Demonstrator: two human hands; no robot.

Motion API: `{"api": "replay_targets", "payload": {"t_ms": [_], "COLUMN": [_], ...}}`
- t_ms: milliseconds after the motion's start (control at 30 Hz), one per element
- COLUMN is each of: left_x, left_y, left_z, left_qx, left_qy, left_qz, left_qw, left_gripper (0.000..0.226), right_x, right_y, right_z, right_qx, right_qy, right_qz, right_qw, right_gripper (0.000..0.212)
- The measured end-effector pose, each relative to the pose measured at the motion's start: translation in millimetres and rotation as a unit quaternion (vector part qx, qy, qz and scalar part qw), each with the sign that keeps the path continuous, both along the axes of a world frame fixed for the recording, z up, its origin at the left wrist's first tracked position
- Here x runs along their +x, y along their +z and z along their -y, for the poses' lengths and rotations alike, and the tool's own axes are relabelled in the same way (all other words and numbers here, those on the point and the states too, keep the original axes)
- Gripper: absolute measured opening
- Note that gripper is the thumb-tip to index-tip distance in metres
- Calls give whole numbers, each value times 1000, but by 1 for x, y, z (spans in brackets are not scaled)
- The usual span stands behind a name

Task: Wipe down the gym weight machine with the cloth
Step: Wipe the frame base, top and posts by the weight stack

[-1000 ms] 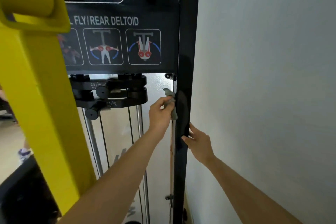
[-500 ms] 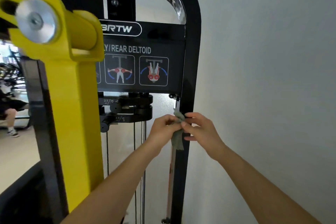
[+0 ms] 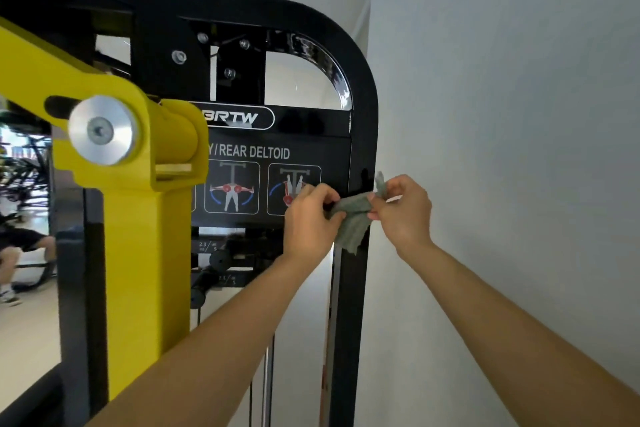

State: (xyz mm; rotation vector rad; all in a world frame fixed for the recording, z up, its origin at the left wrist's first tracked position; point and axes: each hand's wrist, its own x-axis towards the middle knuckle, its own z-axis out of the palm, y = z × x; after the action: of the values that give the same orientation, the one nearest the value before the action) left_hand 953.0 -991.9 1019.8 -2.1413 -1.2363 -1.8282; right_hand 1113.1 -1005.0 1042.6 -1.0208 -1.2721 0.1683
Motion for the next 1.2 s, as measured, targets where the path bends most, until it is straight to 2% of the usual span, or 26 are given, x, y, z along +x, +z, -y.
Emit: {"api": "replay_targets", "payload": {"t_ms": [100,167,333,433,567,667,767,1067,1133,1200], "left_x": [6,11,16,16,8,0,-2,5,10,14], "left_y": [2,-3,-28,-46,-57,-42,-12,81,90,89], "left_z": [-11,-14,-18,-19,-14,-13,-14,-15,-15,-16], "left_qx": [55,70,66,32,3,27,62,107,97,66], "left_qy": [46,75,58,53,49,60,81,115,112,109], "left_qz": [-54,-86,-104,-124,-170,-210,-232,-144,-123,-109], "left_qw": [996,991,991,990,984,976,967,977,981,986], "left_gripper": [17,11,12,10,10,9,9,12,10,8], "right_x": [0,0,-4,-1,7,9,5,-3,-5,-6], "right_y": [6,2,-35,-62,-79,-66,-35,61,66,58], "right_z": [-14,-18,-17,-18,-19,-20,-20,-30,-28,-26], "right_qx": [11,19,90,64,-11,-31,-4,99,115,123], "right_qy": [-51,-69,-37,-33,-60,-76,-88,-121,-119,-100], "right_qz": [-22,-13,150,191,224,226,214,181,184,199], "right_qw": [998,997,984,979,973,971,973,971,969,967], "right_gripper": [33,33,28,34,16,16,15,11,13,23]}}
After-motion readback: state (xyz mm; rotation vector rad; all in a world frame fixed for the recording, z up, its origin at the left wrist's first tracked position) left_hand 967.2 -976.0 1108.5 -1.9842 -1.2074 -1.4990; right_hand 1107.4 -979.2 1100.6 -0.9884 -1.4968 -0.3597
